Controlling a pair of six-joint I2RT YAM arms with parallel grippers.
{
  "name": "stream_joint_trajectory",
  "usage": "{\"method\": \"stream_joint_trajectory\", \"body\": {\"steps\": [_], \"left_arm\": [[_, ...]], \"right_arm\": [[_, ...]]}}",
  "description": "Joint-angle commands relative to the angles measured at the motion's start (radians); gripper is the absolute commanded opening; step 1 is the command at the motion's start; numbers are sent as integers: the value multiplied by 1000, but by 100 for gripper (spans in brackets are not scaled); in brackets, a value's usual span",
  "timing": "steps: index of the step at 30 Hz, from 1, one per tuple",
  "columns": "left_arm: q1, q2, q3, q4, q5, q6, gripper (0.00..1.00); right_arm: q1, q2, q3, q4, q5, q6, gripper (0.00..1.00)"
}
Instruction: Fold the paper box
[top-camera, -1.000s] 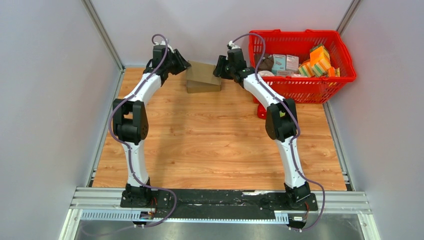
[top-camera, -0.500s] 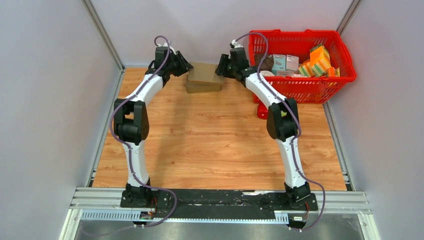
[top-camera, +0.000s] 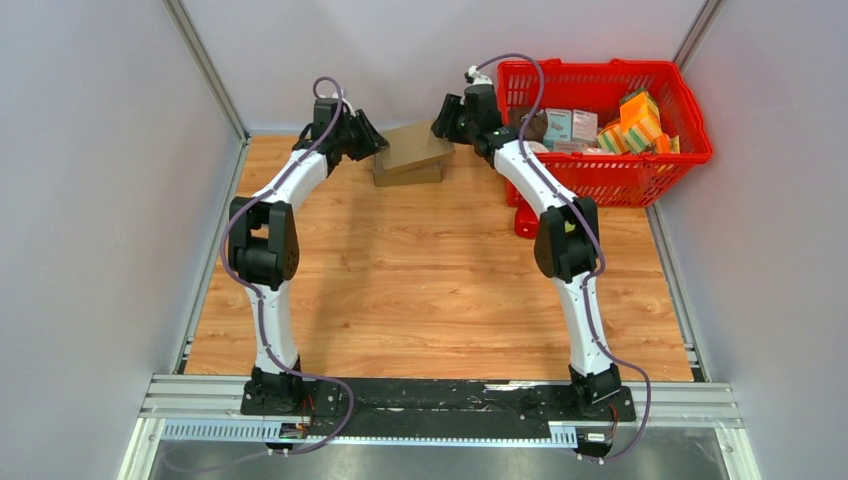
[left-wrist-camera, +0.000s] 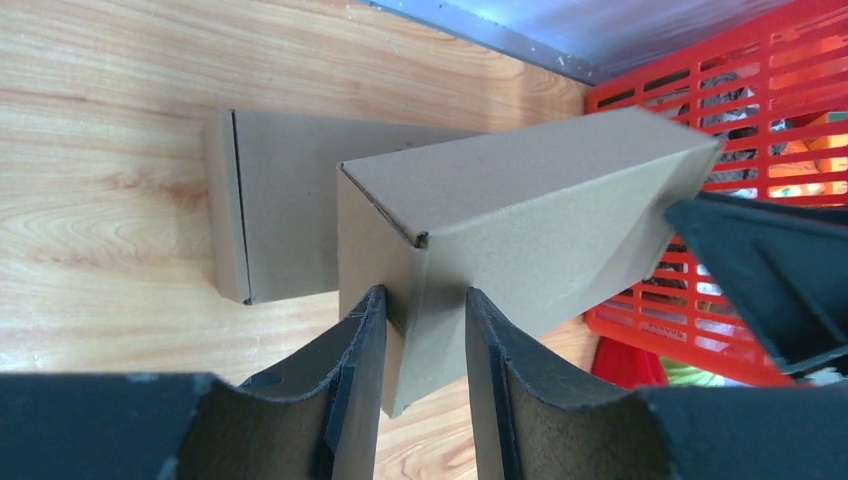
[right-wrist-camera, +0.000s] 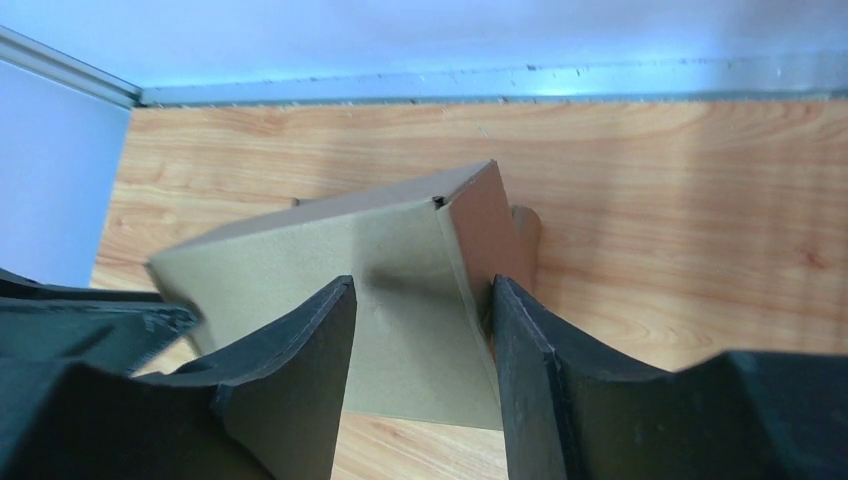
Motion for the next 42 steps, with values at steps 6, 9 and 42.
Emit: {"method": "stream_joint_trajectory", "body": {"steps": [6,9,42], "left_arm": [[-52,8,36,49,189,-47,40],[-48,6,37,47,190,-46,40],[-38,-634,-741,162,168,-110,40]], "right_arm": [[89,40,124,117,-183,89,53],[100,45,124,115,-182,89,53],[211,-535,-717,112,-237,340,50]]}}
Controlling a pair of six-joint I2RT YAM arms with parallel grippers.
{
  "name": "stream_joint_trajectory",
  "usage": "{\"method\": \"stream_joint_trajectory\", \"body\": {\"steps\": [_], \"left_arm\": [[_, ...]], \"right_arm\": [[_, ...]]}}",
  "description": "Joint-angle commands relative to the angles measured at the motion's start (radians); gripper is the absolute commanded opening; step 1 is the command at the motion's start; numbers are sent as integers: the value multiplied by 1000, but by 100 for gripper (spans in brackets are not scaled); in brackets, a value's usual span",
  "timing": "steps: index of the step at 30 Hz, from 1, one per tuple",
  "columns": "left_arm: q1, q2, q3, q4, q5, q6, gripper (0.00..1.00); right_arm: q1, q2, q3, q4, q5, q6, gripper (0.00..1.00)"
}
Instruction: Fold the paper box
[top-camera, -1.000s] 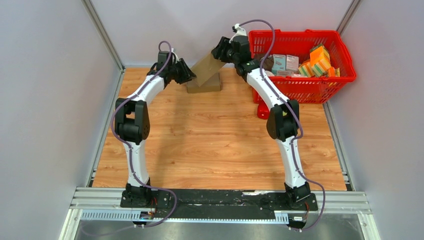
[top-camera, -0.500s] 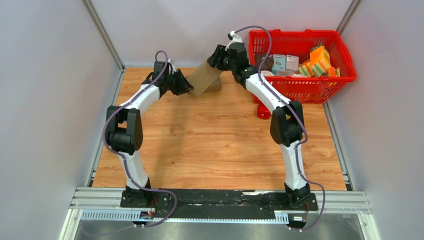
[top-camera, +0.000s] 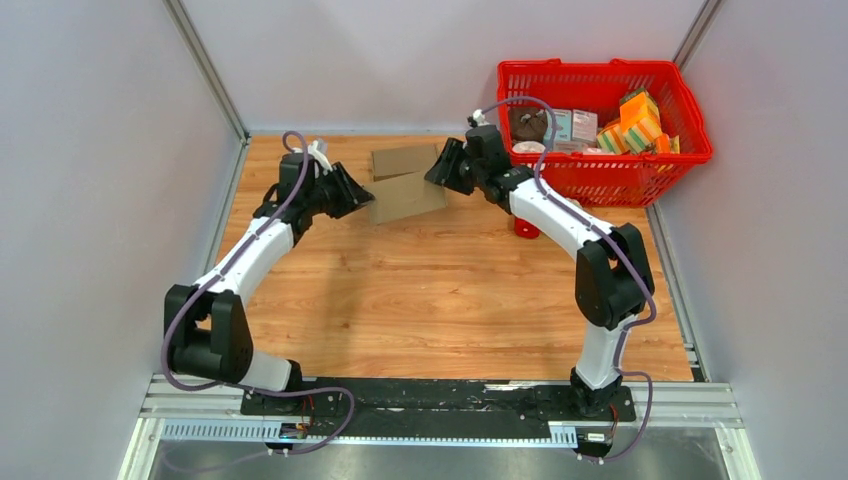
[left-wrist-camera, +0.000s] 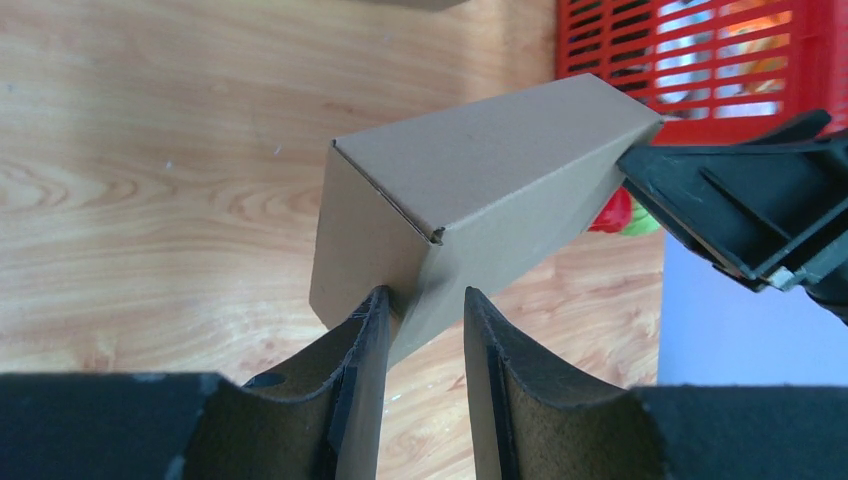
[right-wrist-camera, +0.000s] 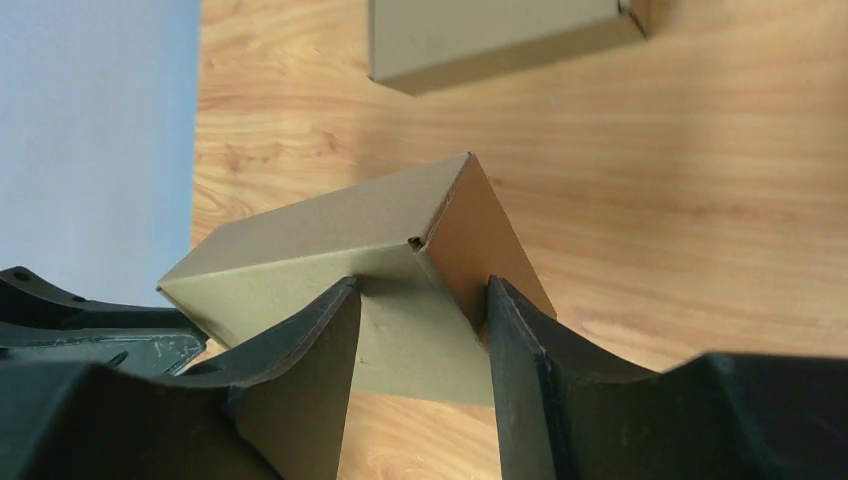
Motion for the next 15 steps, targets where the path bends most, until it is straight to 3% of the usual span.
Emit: {"method": "stream_joint_trajectory", "body": {"steps": [1,11,15], "left_arm": [[-44,52,-43,168,92,-76,40],[-40,357,124,158,72,-76,39],[-29,396,158,167,65,-83,39]], "right_arm": [[101,-24,-46,4,-169,127,50],[74,163,30,16,-163,99,52],[49,194,31,42,-146,64,52]]}}
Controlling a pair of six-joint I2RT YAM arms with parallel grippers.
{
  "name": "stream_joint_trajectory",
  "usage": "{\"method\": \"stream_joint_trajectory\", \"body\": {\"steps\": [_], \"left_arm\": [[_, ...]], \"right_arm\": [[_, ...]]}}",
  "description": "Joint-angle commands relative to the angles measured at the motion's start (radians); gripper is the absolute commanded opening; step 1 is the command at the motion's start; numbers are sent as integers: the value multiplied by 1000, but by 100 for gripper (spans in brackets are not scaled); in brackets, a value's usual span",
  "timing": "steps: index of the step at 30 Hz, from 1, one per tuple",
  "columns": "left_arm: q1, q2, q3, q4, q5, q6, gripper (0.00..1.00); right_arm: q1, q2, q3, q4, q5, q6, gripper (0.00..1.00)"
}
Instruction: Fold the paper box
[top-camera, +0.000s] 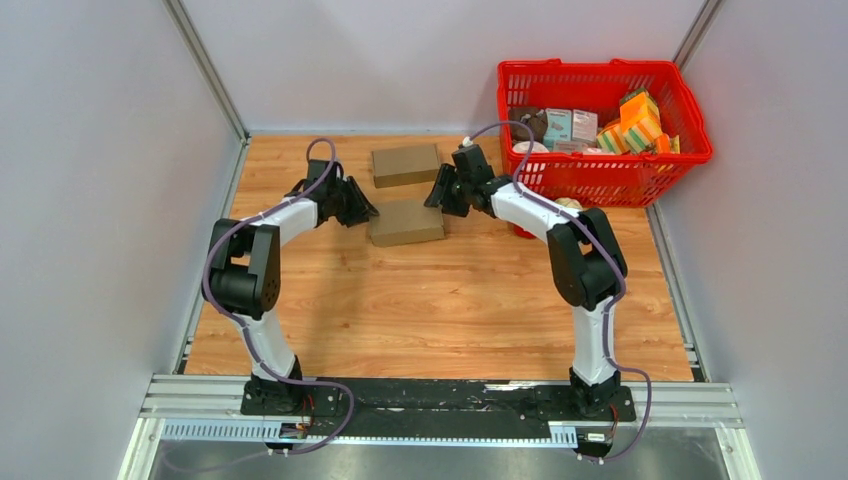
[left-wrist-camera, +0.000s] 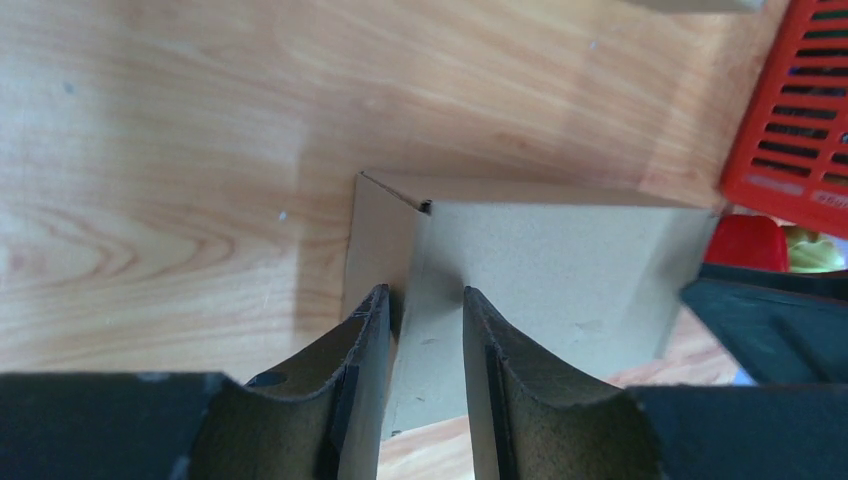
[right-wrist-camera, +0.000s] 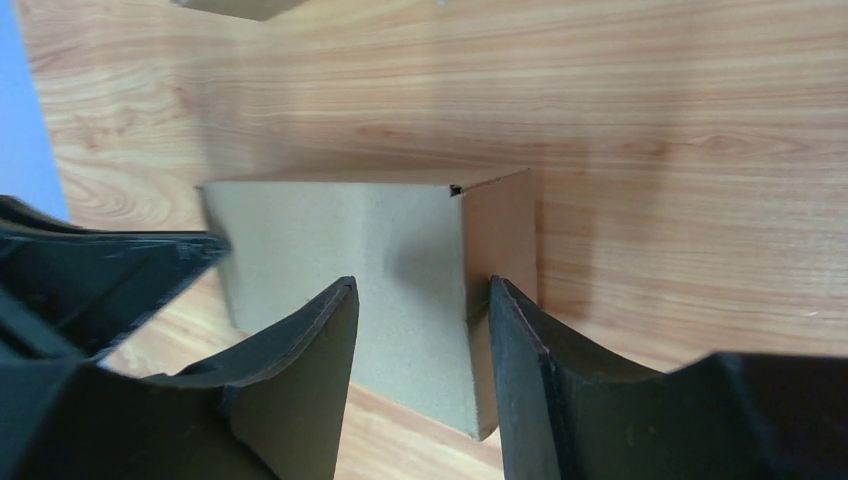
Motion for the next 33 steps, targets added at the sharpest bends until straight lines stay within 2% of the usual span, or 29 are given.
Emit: {"method": "stream_joint_trajectory", "body": {"steps": [1,10,26,29,31,33], "left_arm": [[-35,3,98,133,130,-55,39],[-35,104,190,134,153,-62,40],[-13,166,225,97,108,-29,42],[9,166,231,81,96,-15,45],[17,187,282,35,93,8,52],[28,192,331,-48,87,52,56]], "right_arm": [[26,35,44,105,-145,18,52],[-3,142,148,129,-175,-37,53],[-49,262,342,85,-173,-94,56],[-51,273,360,83,-176,-102,56],[-52,271,365,79,-173,-106,57],[-54,253,369,51,-159,-120,63]]}}
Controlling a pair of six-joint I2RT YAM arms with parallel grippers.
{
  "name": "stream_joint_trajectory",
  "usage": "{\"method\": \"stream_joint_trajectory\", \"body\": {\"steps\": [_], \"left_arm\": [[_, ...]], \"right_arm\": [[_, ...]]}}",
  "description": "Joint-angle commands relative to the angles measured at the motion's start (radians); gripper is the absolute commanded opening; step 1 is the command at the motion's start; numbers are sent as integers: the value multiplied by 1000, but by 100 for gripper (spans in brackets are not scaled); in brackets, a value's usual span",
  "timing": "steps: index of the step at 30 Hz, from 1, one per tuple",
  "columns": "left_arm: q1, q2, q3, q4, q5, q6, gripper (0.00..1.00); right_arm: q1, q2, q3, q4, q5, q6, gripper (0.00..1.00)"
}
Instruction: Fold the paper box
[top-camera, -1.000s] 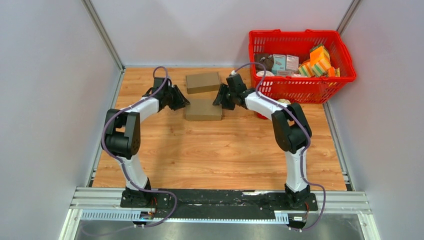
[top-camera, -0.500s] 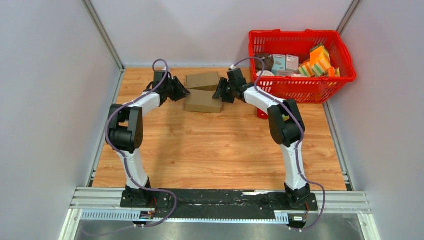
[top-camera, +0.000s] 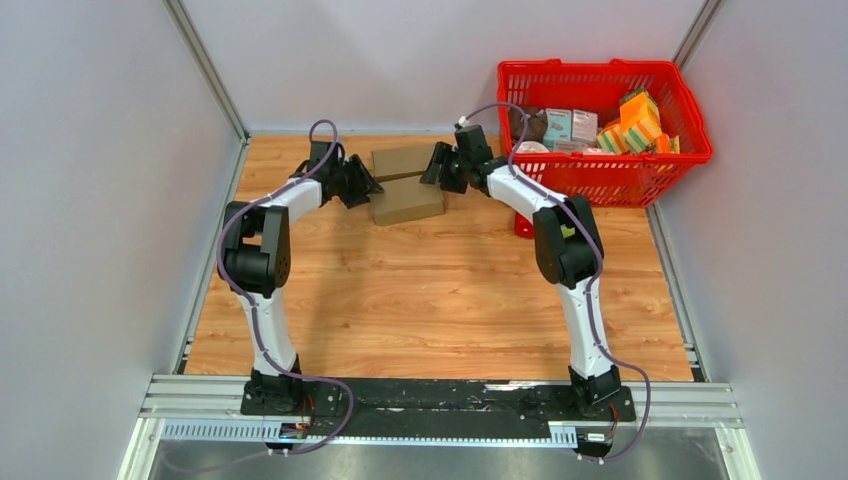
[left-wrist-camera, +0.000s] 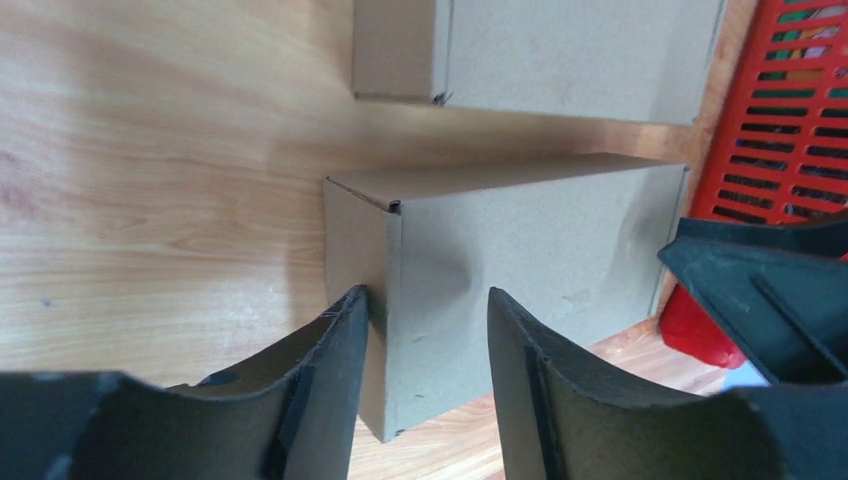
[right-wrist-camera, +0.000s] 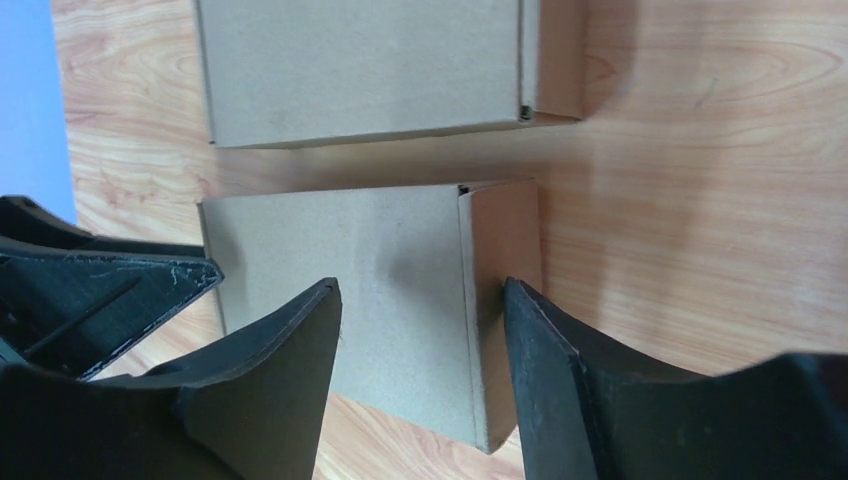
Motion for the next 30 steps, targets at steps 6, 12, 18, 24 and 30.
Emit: {"method": "stream_joint_trajectory", "body": {"steps": [6,12,18,24,30], "left_arm": [[29,-146,74,-248,-85,157,72],[27,-461,-136,-362,-41,209,71],[-43,-1087,-296,-378,95,193,72],[-55,-1338,-110,-601,117,202,79],[-55,-1428,-82,-627,146,134,80]], "right_arm": [[30,-208,-9,-163,118,-169,96],[42,-566,-269,-347,299,-297,98],[71,-1135,-668,-427,234,-201,100],[68,-1680,-716,-579,348,-250,100],[70,-1843,-645,-666,329,-267,100]]}}
